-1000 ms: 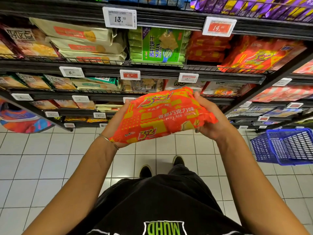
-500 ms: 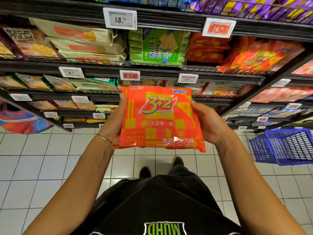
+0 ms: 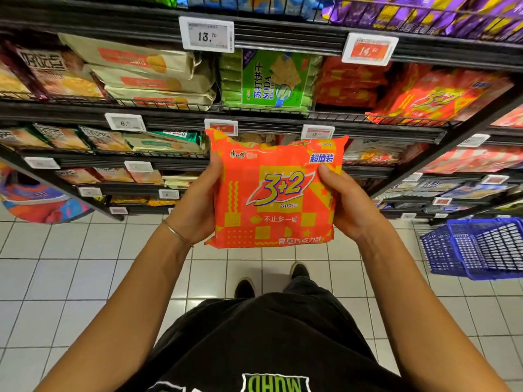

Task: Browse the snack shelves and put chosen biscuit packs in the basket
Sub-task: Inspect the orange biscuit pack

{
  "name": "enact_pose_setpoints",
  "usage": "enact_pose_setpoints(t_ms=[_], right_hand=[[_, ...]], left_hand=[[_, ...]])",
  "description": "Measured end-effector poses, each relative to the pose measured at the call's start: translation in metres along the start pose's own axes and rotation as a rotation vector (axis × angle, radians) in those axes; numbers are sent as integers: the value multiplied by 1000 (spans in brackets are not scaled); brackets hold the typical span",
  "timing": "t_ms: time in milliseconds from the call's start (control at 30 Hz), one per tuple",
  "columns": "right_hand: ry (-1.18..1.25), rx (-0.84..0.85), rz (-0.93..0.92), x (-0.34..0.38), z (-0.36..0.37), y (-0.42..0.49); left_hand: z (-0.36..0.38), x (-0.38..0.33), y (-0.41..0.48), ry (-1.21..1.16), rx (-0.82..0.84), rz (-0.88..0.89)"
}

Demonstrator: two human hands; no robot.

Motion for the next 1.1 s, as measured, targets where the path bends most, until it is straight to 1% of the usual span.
enact_pose_setpoints(t_ms=[67, 133, 300, 533, 700, 800, 900, 967, 1033, 1100], right_hand=[[-20, 28, -29, 3, 1, -2], [-35, 72, -52, 7, 3, -4], [-44, 89, -78, 12, 2, -5], [-73, 9, -117, 14, 4, -8], [-83, -6, -113, 15, 7, -9], [-113, -11, -97, 15, 8, -9], [-140, -20, -70, 16, 9, -9], [-91, -4, -45, 16, 10, -9], [8, 16, 5, 14, 10, -10], [52, 9, 38, 12, 9, -9]], left_hand=[[-1, 0, 0, 133, 25, 3], [-3, 2, 2, 237, 11, 61], [-5, 5, 2, 204, -27, 152], [0, 4, 2, 175, -49, 165], [-1, 6, 2, 158, -70, 134], [-3, 9, 3, 164, -112, 120], [-5, 12, 4, 134, -133, 72], [-5, 13, 3, 77, -127, 5], [-6, 15, 3, 11, -109, -66], [-8, 16, 4, -43, -81, -102]])
Point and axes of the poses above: each hand's wrist, its own y-axis towards the middle knuckle, its own z-axis out of the palm, x = y × z, the point moved 3 cm from there along y, towards the middle knuckle, and after that the axes turned 10 degrees about -y, right-handed, at the moved point
